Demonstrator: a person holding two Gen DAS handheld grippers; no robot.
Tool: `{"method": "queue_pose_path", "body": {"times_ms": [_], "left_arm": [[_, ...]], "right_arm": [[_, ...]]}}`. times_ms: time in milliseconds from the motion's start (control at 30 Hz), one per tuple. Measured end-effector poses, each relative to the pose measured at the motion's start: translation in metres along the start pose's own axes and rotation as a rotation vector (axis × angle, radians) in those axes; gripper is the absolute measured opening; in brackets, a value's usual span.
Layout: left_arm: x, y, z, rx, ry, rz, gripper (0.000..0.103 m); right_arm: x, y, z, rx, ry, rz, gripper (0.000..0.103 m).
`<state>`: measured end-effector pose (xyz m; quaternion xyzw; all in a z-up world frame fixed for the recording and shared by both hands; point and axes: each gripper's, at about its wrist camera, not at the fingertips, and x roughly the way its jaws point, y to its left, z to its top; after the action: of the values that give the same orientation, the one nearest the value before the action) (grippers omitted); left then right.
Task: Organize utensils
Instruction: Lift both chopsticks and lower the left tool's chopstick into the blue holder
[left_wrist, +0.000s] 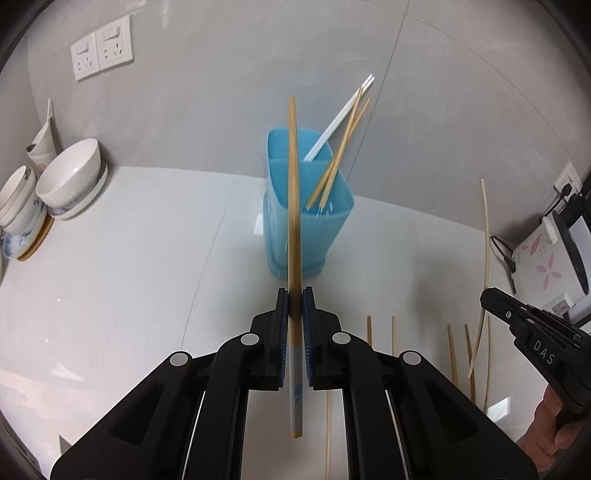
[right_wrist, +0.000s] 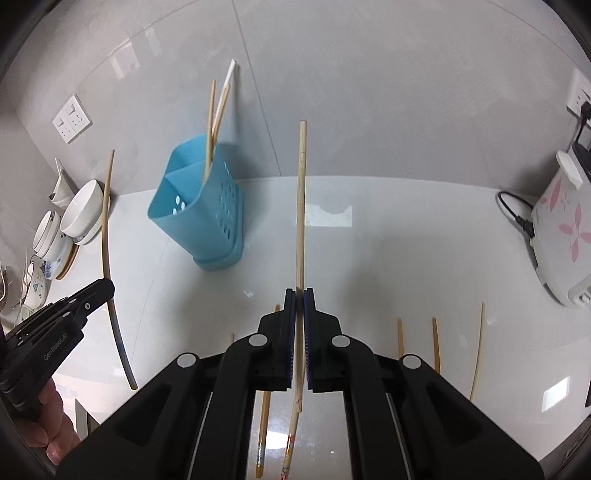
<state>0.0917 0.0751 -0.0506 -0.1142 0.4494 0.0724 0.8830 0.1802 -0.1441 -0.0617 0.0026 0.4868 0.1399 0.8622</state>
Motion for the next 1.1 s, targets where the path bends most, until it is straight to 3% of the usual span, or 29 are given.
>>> {"method": "queue_pose_path", "body": {"times_ms": [333,700,967,1100], "left_arm": [[-0.002,-0.004,0.051,0.019,-0.138,-0.038,0.007],[0.009,-0.008,0.096,0.047,-0.272,-0.093,0.007],[0.025,-0.011,0.115,0.063,-0.373,-0.138,0.007],[0.04,-0.019,0.115,0.111,-0.41,-0.123,0.007]], "right_arm": [[-0.007,0.015,0.047,-0.03,-0.101,0.031,0.004],[0.01,0.026,0.086,-0.023,-0.123,0.064,0.004],[0.023,0.029,0.091,-0.014,-0.124,0.08,0.004],[0.029,0.025,0.091,-0.008,-0.12,0.082,0.003]]}}
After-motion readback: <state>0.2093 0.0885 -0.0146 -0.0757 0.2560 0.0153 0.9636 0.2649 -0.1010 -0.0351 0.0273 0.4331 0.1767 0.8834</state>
